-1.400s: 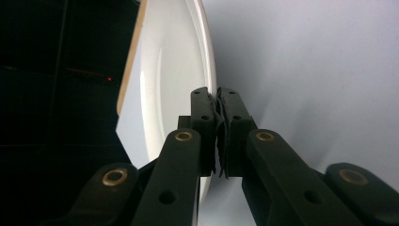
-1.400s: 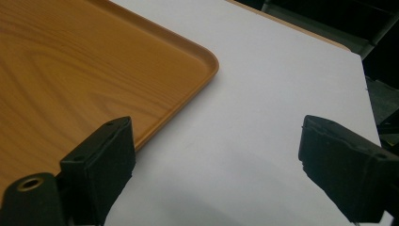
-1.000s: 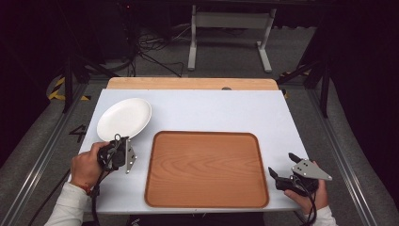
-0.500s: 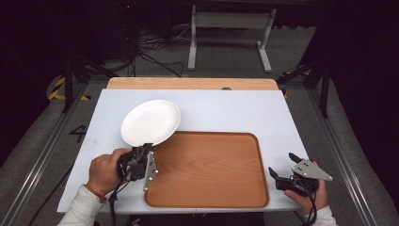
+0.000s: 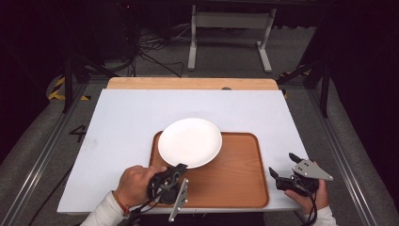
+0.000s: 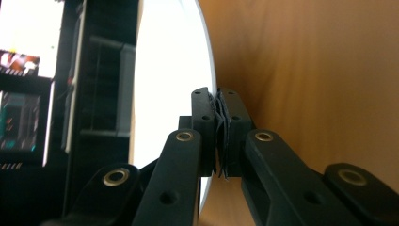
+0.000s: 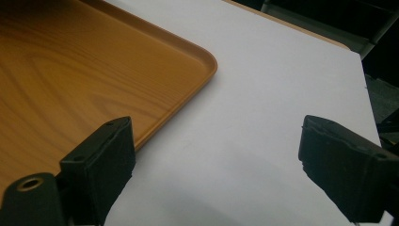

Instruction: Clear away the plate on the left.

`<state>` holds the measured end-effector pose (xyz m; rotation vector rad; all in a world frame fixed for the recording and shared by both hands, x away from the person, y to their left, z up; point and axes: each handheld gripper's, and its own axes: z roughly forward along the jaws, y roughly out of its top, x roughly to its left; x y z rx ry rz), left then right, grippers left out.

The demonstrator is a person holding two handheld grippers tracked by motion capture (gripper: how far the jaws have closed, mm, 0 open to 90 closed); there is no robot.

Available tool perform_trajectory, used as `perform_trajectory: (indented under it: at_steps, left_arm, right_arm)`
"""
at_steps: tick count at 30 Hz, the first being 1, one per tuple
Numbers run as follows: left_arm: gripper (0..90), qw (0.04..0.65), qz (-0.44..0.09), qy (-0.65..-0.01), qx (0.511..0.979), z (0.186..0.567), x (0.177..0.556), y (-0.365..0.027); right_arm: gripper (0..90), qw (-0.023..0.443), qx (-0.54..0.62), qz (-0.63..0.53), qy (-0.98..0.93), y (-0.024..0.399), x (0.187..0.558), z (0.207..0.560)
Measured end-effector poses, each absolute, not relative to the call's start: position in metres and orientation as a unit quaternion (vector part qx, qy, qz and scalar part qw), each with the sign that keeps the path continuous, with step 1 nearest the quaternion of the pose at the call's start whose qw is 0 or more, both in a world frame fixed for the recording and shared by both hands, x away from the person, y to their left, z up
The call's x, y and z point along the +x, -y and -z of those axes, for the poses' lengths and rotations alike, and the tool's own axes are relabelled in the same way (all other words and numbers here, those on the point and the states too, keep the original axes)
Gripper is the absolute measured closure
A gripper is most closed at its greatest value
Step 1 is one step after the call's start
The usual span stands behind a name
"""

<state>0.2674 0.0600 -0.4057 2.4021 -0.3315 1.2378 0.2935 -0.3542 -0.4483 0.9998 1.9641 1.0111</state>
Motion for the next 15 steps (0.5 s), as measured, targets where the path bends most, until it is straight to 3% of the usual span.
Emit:
perform_trajectory:
  at_steps: [15]
  left_arm:
    - [87.1,0.205,-0.399,0.173,0.877,0.432,0.258,-0.029]
  right_arm:
    - [11.9,0.349,0.386,-0.389,-0.76,0.355,0.294,0.449]
